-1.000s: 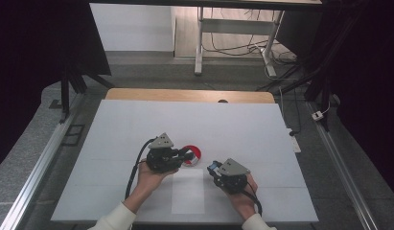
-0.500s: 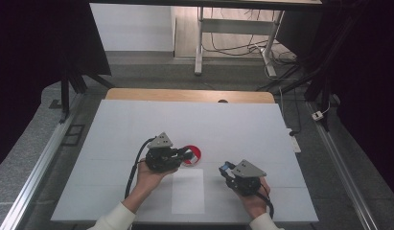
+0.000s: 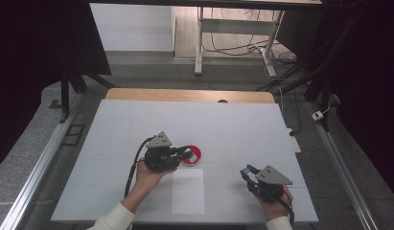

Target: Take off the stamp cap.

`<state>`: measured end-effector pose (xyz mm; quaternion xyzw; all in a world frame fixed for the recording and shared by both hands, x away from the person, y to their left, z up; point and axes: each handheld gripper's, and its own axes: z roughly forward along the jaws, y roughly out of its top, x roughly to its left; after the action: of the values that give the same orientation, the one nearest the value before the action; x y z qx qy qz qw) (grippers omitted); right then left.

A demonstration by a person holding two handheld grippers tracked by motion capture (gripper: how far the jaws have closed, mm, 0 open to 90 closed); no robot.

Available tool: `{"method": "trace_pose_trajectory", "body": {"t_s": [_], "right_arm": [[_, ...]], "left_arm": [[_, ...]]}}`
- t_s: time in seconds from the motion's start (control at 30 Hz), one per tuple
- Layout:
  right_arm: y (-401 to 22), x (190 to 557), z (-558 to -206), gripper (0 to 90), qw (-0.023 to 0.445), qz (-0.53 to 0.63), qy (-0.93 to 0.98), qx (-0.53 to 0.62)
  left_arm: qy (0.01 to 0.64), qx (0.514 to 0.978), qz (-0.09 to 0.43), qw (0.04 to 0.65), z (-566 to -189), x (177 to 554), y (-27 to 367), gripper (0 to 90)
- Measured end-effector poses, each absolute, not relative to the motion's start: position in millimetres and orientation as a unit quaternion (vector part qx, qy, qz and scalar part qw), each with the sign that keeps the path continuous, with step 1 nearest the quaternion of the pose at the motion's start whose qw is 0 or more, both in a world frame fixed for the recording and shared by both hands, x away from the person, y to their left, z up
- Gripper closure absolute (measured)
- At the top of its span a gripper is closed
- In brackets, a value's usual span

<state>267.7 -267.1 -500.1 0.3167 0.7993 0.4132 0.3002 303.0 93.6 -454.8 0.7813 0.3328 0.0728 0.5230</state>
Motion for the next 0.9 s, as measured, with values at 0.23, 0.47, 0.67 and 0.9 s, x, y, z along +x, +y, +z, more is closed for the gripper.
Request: {"method": "trace_pose_trajectory", "body": {"t_s": [0.23,0.47,0.67,0.9], "right_arm": [[-289,263,-500,64.9,0.304,0.411,0.793,0.333],[-294,263,-501,64.9,0.304,0.413,0.791,0.335],[-290,266,-503,64.9,0.301,0.412,0.795,0.330],[-287,266,-504,64.9,0.301,0.406,0.801,0.321]], "left_arm": [[0.332,0.782,0.079,0.522,-453,303,94,75.8],[0.330,0.783,0.089,0.520,-450,303,96,75.8],[0.324,0.786,0.103,0.517,-444,305,98,75.8],[0.328,0.790,0.112,0.506,-444,317,100,75.7]]}}
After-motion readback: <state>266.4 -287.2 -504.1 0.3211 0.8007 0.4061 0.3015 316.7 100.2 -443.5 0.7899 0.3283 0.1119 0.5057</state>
